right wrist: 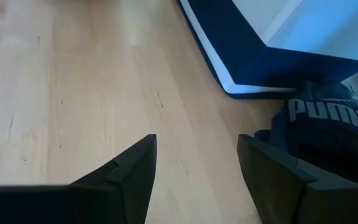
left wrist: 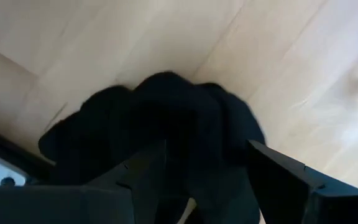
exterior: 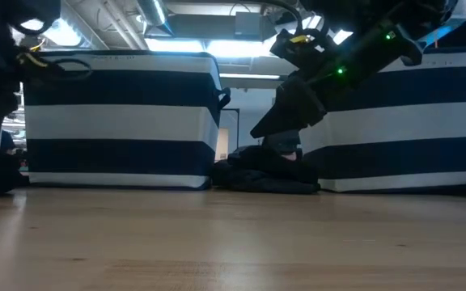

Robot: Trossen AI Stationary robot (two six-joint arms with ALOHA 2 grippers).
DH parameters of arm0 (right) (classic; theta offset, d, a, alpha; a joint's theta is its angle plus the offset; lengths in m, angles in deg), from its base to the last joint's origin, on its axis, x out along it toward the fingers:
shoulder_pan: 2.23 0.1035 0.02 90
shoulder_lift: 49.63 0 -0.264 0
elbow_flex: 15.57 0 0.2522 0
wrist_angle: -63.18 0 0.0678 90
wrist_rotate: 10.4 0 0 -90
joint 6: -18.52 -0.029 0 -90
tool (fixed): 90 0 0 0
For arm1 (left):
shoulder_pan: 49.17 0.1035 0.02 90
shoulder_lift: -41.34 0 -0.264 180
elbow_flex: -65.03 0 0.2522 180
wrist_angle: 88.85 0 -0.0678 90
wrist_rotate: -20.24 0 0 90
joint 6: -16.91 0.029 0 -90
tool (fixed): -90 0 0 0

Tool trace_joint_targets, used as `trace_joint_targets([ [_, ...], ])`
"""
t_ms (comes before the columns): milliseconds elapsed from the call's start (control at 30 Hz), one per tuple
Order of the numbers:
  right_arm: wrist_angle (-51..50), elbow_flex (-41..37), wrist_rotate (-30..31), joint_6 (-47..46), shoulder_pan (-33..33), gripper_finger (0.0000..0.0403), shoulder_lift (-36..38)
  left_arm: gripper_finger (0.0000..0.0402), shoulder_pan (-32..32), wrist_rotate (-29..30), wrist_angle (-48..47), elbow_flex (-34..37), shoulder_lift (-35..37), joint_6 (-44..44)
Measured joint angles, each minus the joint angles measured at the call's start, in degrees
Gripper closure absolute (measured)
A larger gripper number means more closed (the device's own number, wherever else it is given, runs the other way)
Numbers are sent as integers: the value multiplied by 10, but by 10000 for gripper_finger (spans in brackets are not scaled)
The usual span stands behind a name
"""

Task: Sort clothes
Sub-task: Put the black shorts into the right blue bin

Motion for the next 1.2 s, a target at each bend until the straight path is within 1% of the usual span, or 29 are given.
trace_joint_targets([
  [133,0,0,0,3,0,178,0,196,-4,0,9,6,-47,3],
  [267,1,0,0,3,0,178,0,199,-3,-13,13,17,-90,46],
  [333,1,0,0,3,0,178,0,213,-3,-16,22,17,-107,74],
  [433,0,0,-23,3,0,178,0,255,-2,-16,53,18,-123,105],
  [600,-1,0,-38,5,1,178,0,358,-2,-16,135,18,-134,178],
  [633,-1,0,-47,5,1,178,0,376,-2,-16,158,18,-134,194],
  [667,-1,0,-55,5,4,178,0,387,-2,-16,182,18,-134,210],
  [700,0,0,-61,6,7,178,0,390,-2,-16,211,18,-134,227],
  [800,1,3,-82,18,20,178,0,383,-2,-8,305,18,-134,289],
  [867,8,8,-105,19,27,178,0,385,-2,16,370,18,-134,345],
  [967,47,7,-131,14,29,178,0,395,4,61,459,18,-138,432],
  [1033,71,7,-135,-2,26,178,0,396,16,74,510,18,-149,473],
  [1200,120,7,-135,-23,26,178,0,394,47,76,616,18,-198,536],
])
